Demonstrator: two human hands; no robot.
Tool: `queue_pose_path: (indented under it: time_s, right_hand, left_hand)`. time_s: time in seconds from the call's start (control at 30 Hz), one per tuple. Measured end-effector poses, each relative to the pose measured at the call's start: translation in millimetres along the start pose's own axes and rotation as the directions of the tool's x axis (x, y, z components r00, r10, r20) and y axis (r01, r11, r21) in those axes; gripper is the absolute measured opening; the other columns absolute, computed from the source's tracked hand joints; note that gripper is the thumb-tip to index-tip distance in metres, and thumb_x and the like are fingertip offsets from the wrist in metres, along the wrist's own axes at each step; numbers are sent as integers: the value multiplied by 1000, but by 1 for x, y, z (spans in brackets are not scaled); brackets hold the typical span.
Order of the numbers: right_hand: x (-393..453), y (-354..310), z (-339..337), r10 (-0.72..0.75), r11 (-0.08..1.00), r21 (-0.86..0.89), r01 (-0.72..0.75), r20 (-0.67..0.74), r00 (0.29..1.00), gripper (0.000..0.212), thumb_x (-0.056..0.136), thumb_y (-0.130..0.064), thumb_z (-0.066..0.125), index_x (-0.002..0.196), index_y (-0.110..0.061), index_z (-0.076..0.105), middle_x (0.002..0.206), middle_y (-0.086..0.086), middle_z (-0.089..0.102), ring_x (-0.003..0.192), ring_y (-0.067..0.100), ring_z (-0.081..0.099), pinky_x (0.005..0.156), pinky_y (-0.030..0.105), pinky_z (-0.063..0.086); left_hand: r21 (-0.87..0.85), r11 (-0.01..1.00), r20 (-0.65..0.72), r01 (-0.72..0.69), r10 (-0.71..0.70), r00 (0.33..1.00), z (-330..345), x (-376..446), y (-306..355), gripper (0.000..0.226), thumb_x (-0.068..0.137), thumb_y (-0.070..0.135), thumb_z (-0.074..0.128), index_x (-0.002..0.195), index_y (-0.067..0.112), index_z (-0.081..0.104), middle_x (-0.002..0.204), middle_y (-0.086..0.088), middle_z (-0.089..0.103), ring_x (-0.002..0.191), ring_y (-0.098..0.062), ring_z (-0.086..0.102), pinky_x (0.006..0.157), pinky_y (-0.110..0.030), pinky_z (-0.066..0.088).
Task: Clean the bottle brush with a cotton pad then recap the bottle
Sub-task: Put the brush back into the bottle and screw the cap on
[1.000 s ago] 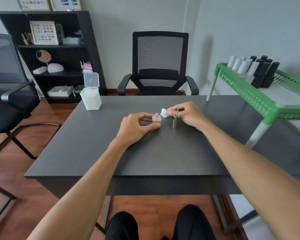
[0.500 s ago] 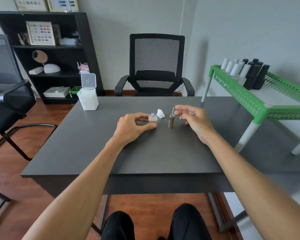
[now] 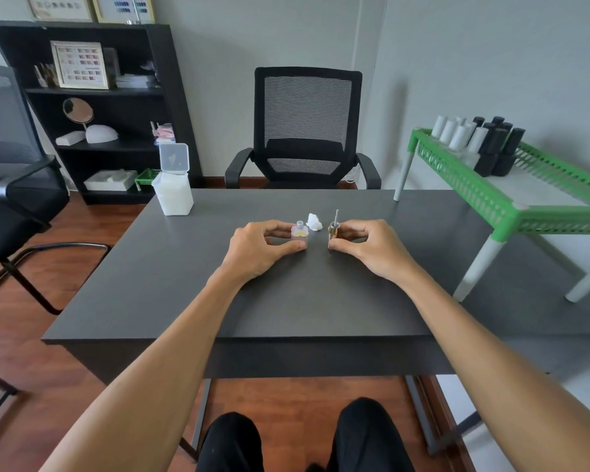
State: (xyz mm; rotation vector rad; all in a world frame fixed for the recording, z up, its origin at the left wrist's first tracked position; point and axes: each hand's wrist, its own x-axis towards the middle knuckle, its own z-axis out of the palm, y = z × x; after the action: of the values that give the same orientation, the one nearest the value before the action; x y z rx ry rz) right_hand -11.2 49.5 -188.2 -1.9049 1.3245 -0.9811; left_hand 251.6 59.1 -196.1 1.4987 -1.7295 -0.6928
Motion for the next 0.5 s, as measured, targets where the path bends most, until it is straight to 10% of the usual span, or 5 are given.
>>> queue_pose_path:
  time_s: [0.2, 0.5]
  right_hand:
    - [1, -17, -2, -2, 1000, 19, 2, -21, 1000, 27, 82, -34, 93, 98, -35, 72, 92, -20, 83, 88, -4, 77, 78, 7, 49]
    - [7, -35, -9, -69, 989, 125, 78, -72, 995, 13, 94, -23, 82, 107, -25, 84, 95, -5, 83, 82, 12, 76, 89, 45, 67]
  left_hand:
    - [-1, 1000, -9, -9, 9, 1000, 0, -2, 1, 39, 78, 63, 86, 112, 44, 78, 100, 28, 78, 95, 5, 70, 81, -15, 50]
    - [-2, 1000, 9, 2, -2, 1000, -1, -2, 2, 44, 79, 62, 85, 117, 40, 78, 100, 25, 78, 94, 6, 69, 77, -14, 48]
